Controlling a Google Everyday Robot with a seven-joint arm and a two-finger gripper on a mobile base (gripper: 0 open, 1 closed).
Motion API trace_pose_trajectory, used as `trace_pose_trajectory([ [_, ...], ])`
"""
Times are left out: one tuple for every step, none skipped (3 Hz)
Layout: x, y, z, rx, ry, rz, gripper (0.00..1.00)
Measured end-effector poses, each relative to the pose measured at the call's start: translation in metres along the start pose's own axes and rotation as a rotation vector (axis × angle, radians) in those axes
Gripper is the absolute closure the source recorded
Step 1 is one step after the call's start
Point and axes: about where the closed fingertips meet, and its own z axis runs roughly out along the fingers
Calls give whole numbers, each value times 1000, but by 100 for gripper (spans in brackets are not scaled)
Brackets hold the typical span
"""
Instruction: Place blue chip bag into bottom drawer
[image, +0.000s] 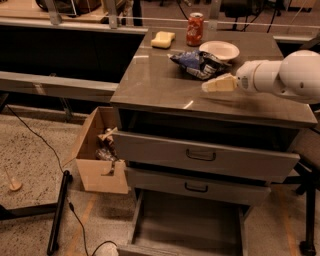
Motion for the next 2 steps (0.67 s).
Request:
trace_pose_trajectory([
  [-7,-9,22,21,-50,19,0],
  [-16,-24,36,46,-86,23,0],
])
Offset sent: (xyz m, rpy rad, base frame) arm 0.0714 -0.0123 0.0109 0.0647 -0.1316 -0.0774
